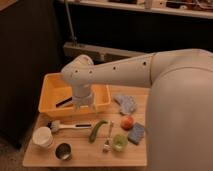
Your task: Place pepper in plastic cup
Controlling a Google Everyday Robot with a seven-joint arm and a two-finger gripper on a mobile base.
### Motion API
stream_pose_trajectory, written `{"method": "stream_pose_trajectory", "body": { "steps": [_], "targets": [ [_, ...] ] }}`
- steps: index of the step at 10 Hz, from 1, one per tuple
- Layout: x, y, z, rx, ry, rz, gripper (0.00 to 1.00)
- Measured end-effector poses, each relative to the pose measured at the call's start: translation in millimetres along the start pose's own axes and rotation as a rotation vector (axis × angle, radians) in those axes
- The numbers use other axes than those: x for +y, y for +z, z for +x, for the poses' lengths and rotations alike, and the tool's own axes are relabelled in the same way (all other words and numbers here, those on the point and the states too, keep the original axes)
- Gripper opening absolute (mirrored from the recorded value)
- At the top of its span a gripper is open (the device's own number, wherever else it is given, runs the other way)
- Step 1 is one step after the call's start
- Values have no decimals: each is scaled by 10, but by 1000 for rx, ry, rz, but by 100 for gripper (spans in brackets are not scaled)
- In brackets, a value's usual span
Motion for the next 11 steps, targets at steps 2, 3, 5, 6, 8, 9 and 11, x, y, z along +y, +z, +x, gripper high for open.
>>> {"method": "stream_pose_trajectory", "body": {
  "steps": [2, 3, 5, 6, 8, 9, 11],
  "targets": [
    [0, -14, 14, -1, 0, 0, 65],
    [-14, -36, 87, -4, 6, -3, 65],
    [-41, -52, 269, -10, 21, -16, 65],
    [-70, -43, 325, -10, 32, -24, 65],
    [-109, 37, 395, -5, 54, -34, 65],
    [-94, 137, 397, 8, 57, -37, 65],
    [-96, 396, 361, 45, 70, -42, 65]
  ]
}}
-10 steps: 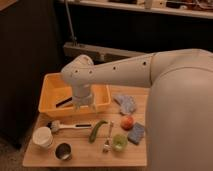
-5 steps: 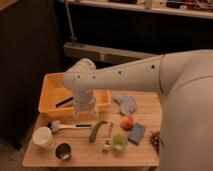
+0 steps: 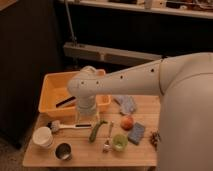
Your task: Place pepper in plastic cup
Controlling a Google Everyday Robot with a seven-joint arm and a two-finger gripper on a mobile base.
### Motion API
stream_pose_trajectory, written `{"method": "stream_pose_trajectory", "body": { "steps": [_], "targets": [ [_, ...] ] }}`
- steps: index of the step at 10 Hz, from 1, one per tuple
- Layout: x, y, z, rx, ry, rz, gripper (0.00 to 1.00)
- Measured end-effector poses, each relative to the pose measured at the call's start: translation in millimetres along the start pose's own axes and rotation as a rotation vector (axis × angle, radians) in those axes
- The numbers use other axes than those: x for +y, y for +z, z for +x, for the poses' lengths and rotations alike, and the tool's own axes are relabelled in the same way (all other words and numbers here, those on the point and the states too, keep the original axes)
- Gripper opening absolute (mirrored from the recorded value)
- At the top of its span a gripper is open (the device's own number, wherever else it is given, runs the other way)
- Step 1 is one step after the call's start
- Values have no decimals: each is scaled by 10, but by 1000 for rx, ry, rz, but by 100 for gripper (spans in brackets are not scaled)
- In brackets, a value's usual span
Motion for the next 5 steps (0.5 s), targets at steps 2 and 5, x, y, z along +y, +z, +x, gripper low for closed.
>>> {"method": "stream_pose_trajectory", "body": {
  "steps": [2, 5],
  "targets": [
    [-13, 193, -35, 54, 10, -9, 65],
    [-83, 427, -59, 141, 37, -9, 65]
  ]
}}
